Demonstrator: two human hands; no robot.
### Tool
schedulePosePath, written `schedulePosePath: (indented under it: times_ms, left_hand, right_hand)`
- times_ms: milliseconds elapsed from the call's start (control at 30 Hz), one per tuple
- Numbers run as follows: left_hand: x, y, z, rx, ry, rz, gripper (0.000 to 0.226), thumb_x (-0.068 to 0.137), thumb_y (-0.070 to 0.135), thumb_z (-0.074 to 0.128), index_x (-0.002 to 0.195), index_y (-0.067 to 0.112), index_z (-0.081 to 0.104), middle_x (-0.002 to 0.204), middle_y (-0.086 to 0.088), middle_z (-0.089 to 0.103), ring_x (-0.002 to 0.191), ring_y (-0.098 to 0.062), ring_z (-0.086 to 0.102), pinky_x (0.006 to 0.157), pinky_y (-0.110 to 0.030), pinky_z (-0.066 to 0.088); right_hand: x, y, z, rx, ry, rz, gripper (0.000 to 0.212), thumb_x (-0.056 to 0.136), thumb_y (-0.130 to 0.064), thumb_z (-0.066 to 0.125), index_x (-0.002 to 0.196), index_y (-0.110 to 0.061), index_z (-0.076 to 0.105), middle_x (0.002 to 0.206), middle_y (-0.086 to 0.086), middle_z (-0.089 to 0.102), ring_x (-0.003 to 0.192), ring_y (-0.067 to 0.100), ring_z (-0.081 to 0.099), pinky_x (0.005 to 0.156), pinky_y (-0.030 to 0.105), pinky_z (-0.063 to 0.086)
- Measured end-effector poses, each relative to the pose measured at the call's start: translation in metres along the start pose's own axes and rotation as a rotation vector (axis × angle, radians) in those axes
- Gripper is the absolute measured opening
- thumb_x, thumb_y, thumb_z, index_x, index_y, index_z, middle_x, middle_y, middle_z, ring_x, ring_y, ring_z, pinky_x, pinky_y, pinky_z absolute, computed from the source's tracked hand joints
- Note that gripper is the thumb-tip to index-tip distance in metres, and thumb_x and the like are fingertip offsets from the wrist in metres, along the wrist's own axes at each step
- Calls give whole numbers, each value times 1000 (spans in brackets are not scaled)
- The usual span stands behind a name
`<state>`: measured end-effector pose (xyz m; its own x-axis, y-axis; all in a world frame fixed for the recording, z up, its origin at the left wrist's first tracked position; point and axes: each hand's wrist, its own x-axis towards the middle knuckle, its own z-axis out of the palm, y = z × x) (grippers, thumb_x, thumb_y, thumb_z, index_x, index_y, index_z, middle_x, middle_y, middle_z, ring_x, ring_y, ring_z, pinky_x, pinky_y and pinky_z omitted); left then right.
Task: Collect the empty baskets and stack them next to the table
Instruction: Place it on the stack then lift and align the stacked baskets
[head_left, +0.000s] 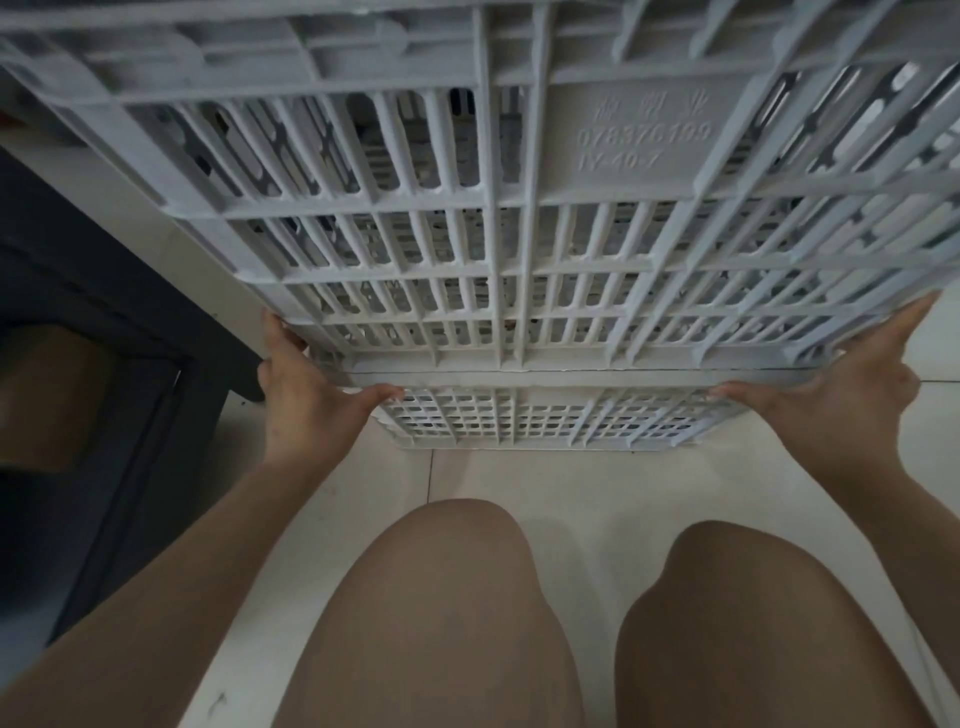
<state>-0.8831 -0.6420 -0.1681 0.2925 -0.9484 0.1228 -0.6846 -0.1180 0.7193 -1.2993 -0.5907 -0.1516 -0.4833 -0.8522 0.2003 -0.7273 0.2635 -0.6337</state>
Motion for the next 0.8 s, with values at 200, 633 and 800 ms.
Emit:
schedulePosePath:
  times_ms: [200, 633, 800]
  left_hand:
    - [-1, -3, 1, -18, 16, -11, 126, 43, 46, 89, 141, 34, 10, 139, -5, 39, 131, -27, 33, 104, -50, 36]
    - [-2, -4, -1, -17, 41, 23, 119, 40, 53, 86, 136, 31, 20, 119, 14, 40, 112, -11, 33, 93, -40, 39]
    - [-3, -5, 0, 26, 55, 35, 122, 42, 53, 87, 139, 26, 18, 129, 0, 45, 118, -19, 34, 97, -46, 41]
  right_hand:
    - [0, -1, -1, -31, 13, 38, 150, 42, -51, 89, 146, -12, -12, 148, 19, 36, 135, 36, 35, 113, 53, 20]
    - [-6, -4, 1, -47, 78, 84, 150, 33, -72, 71, 142, -18, -16, 144, 21, 39, 130, 38, 33, 110, 54, 24]
    - [-9, -2, 2, -76, 94, 50, 146, 41, -68, 73, 146, -9, -9, 141, 23, 41, 125, 40, 37, 109, 54, 24]
